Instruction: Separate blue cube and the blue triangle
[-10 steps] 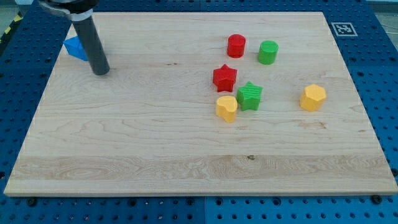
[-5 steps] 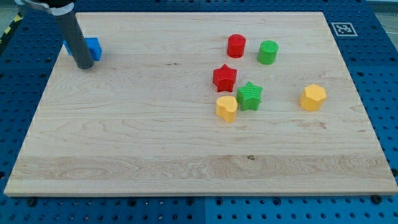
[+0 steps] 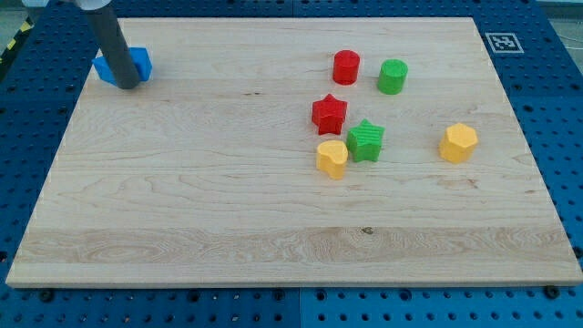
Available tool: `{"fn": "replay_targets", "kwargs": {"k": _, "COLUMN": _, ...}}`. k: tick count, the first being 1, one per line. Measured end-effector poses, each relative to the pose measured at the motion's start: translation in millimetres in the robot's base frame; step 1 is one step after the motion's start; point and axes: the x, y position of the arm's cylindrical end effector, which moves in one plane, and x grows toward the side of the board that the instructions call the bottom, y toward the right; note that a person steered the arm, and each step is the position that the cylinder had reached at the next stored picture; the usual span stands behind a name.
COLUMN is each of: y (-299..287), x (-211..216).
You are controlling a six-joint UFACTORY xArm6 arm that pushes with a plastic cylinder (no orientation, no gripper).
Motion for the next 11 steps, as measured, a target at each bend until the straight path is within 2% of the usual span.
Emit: {"fn": "replay_targets", "kwargs": {"k": 11, "y": 3, "x": -53}}
